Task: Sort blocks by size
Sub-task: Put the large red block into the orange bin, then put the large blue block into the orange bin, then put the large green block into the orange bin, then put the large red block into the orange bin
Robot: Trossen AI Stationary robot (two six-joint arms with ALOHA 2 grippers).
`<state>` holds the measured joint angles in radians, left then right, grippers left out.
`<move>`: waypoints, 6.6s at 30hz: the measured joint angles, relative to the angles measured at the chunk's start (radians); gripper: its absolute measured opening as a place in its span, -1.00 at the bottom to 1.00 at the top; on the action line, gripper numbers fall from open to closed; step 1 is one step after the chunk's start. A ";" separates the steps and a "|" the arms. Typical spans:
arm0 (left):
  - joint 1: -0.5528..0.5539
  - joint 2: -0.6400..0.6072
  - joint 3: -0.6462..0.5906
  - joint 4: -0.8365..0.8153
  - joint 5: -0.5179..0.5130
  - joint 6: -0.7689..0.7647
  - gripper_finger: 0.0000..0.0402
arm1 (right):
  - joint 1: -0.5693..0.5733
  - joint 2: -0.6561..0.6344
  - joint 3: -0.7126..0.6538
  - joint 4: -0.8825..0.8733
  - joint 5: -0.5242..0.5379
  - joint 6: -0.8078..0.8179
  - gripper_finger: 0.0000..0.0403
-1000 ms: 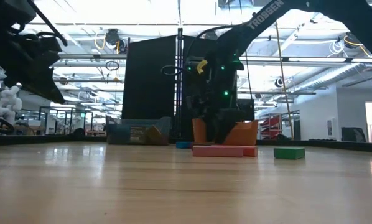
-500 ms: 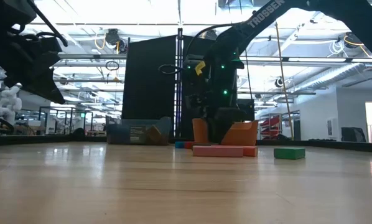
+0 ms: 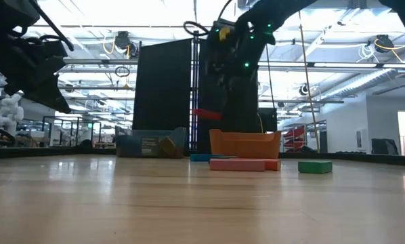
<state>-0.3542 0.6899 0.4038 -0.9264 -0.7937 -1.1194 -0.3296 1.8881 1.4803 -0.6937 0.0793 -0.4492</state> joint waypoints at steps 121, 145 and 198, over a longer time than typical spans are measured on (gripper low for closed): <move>0.000 0.004 0.000 0.001 0.006 0.000 -1.00 | -0.202 0.061 0.146 -0.161 -0.289 0.167 0.34; 0.000 0.011 0.000 0.003 0.008 -0.001 -1.00 | 0.117 0.223 0.146 -0.179 -0.257 -0.300 0.28; 0.000 0.028 0.000 0.003 0.016 -0.001 -1.00 | -0.325 0.090 0.261 -0.308 -0.007 0.122 -0.10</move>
<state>-0.3539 0.7177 0.4034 -0.9230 -0.7780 -1.1209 -0.6544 1.9785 1.7416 -1.0018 0.0720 -0.3271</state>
